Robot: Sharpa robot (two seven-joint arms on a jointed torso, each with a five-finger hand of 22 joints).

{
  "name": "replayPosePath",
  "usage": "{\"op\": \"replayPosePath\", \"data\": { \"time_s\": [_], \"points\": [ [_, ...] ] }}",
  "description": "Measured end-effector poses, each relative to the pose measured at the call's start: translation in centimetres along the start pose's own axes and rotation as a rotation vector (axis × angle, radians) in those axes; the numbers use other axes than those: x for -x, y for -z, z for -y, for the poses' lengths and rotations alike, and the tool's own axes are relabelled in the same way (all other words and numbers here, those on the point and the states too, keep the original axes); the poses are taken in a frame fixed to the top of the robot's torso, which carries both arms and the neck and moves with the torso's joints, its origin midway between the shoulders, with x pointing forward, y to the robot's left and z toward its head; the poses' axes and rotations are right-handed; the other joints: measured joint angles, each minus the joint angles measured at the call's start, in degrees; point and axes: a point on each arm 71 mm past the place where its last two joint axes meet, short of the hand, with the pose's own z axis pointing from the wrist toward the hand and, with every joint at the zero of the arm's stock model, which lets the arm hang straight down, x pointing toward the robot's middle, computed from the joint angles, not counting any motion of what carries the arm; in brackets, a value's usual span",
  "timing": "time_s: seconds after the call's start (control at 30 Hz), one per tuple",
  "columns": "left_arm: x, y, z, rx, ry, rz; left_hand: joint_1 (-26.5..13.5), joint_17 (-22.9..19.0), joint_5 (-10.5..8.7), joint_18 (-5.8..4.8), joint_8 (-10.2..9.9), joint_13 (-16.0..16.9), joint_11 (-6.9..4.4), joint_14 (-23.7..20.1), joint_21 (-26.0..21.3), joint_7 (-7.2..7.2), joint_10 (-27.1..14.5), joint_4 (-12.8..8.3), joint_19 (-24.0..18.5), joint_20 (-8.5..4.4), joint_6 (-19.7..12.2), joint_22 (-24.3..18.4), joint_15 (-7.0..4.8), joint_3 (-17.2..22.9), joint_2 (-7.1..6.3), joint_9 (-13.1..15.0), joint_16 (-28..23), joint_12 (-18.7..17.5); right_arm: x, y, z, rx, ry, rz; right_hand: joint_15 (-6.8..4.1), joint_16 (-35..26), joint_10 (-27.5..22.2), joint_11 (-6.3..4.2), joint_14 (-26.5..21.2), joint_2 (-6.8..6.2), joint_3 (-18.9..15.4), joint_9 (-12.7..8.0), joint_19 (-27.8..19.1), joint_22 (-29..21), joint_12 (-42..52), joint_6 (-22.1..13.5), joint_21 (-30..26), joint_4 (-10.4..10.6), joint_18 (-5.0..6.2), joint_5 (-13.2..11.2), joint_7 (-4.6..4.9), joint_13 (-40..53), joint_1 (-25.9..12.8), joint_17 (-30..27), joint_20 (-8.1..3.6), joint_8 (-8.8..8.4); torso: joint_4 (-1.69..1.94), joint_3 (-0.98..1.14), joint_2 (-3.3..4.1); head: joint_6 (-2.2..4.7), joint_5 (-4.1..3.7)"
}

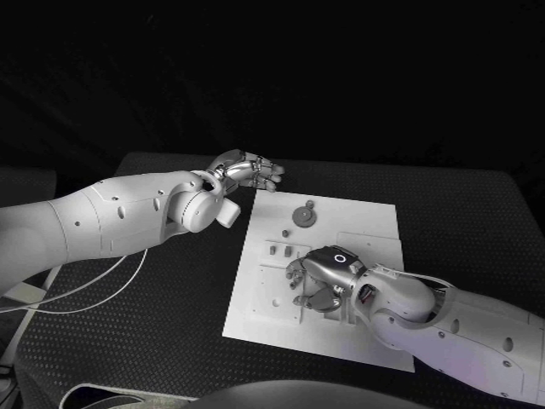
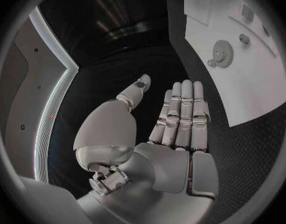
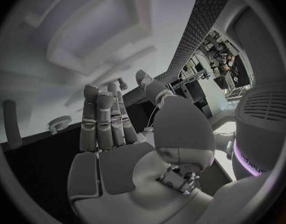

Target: Assemble the parts on the task board

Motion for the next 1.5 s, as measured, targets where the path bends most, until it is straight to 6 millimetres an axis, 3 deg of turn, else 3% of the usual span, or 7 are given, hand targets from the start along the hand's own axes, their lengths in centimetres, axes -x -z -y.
{"op": "replayPosePath", "data": {
  "time_s": [0.3,0.53,0.77,0.87,1.0,1.23,1.5],
  "points": [
    [0.2,0.0,-0.1,0.002,-0.002,0.006,0.00,0.14,0.00,0.00,0.00,0.00,0.00,0.00,0.00,0.00,0.00,0.00,0.00,0.00,0.00,-0.05,0.00,0.00,0.00,0.00,-0.22,0.00,2.0,1.2,1.2,-0.020,-0.002,0.046,0.08,0.19,-0.45,0.27,-0.08,-0.29,0.70,-0.05,-0.01,0.30,0.76,-0.08,0.00,0.02,-0.05,0.00,-0.07,0.44,-0.03,0.35,0.02,0.00,0.02,0.05,0.03,0.20,-0.02],
    [0.3,0.1,-0.1,0.002,-0.001,0.005,0.00,0.14,0.00,0.00,0.00,-0.04,0.00,0.00,0.00,0.00,0.00,0.00,0.00,0.00,0.00,-0.05,0.00,0.00,0.00,0.00,-0.22,0.00,6.5,2.5,2.7,-0.046,0.005,0.130,-1.04,1.07,3.29,-1.37,1.07,1.92,1.46,0.14,0.73,1.10,2.84,1.10,0.74,-2.04,-0.04,0.00,0.68,1.91,2.19,0.95,-0.32,0.78,-0.11,0.07,-0.01,0.81,-0.71],
    [0.3,0.0,0.0,-0.012,-0.003,0.008,0.00,0.43,0.00,0.00,0.00,-0.04,0.00,0.21,0.00,0.00,0.00,0.00,0.00,0.00,0.00,-0.05,0.21,0.00,0.00,-0.05,-0.22,0.00,10.8,3.9,6.4,-0.132,0.050,0.133,-1.21,1.07,3.68,-1.57,1.23,1.11,0.97,-0.06,0.74,1.25,2.93,0.96,0.74,-2.01,0.00,0.00,0.95,2.49,1.38,0.95,-0.33,0.86,-0.14,-0.02,-0.11,1.68,-1.83],
    [0.3,-0.1,0.1,-0.018,-0.002,0.007,0.00,0.44,0.00,0.00,0.00,-0.04,0.00,0.21,0.00,0.00,0.00,0.00,0.00,0.00,0.00,-0.05,0.21,0.00,0.00,-0.05,-0.22,0.00,10.8,4.3,7.8,-0.175,0.053,0.081,-0.93,0.83,2.66,-1.08,0.51,0.30,1.00,-0.42,0.40,1.26,2.36,-0.52,0.65,-1.53,0.00,0.00,-0.19,2.49,0.56,0.95,0.00,0.46,-0.08,-0.08,-0.16,1.90,-2.22],
    [0.3,-0.1,0.1,-0.023,-0.003,0.008,0.00,0.52,0.00,0.00,0.07,-0.04,0.00,0.21,0.00,0.00,0.00,0.00,0.00,0.00,0.00,-0.10,0.21,0.00,0.00,-0.05,-0.22,0.00,10.5,4.8,8.4,-0.199,0.053,0.031,-0.46,0.67,1.25,-0.44,0.03,-0.52,1.11,-0.52,0.09,1.25,1.63,-0.89,0.33,-1.16,0.01,0.00,-0.51,2.49,-0.25,1.03,0.30,0.46,-0.05,-0.12,-0.18,2.09,-2.38],
    [0.4,0.0,0.1,-0.027,-0.003,0.010,0.00,0.52,0.00,-0.01,0.23,-0.04,0.00,0.21,0.00,0.00,0.00,0.00,0.00,0.00,0.00,-0.10,0.21,0.00,0.00,-0.04,-0.22,0.00,9.9,5.5,9.1,-0.227,0.082,-0.023,-0.31,0.62,0.97,-0.34,-0.13,-1.43,1.55,-0.53,-0.14,1.33,1.63,-0.89,0.12,-0.18,0.03,0.00,-0.51,2.75,-0.69,1.18,0.30,0.48,-0.05,-0.09,-0.18,2.05,-2.50],
    [0.5,0.0,0.1,-0.028,-0.003,0.011,0.00,0.57,0.00,0.00,0.23,-0.04,0.00,0.21,0.00,0.00,0.00,0.00,0.00,0.00,0.00,-0.10,0.21,0.00,0.00,-0.04,-0.22,0.00,8.6,5.6,8.7,-0.225,0.096,-0.071,-0.31,0.62,0.97,-0.35,-0.12,-1.42,1.78,-0.31,-0.23,1.48,1.63,-0.07,0.12,0.36,0.04,0.00,-0.26,3.05,-0.70,1.32,0.22,1.31,-0.14,-0.06,-0.18,1.88,-2.47]
  ]
}}
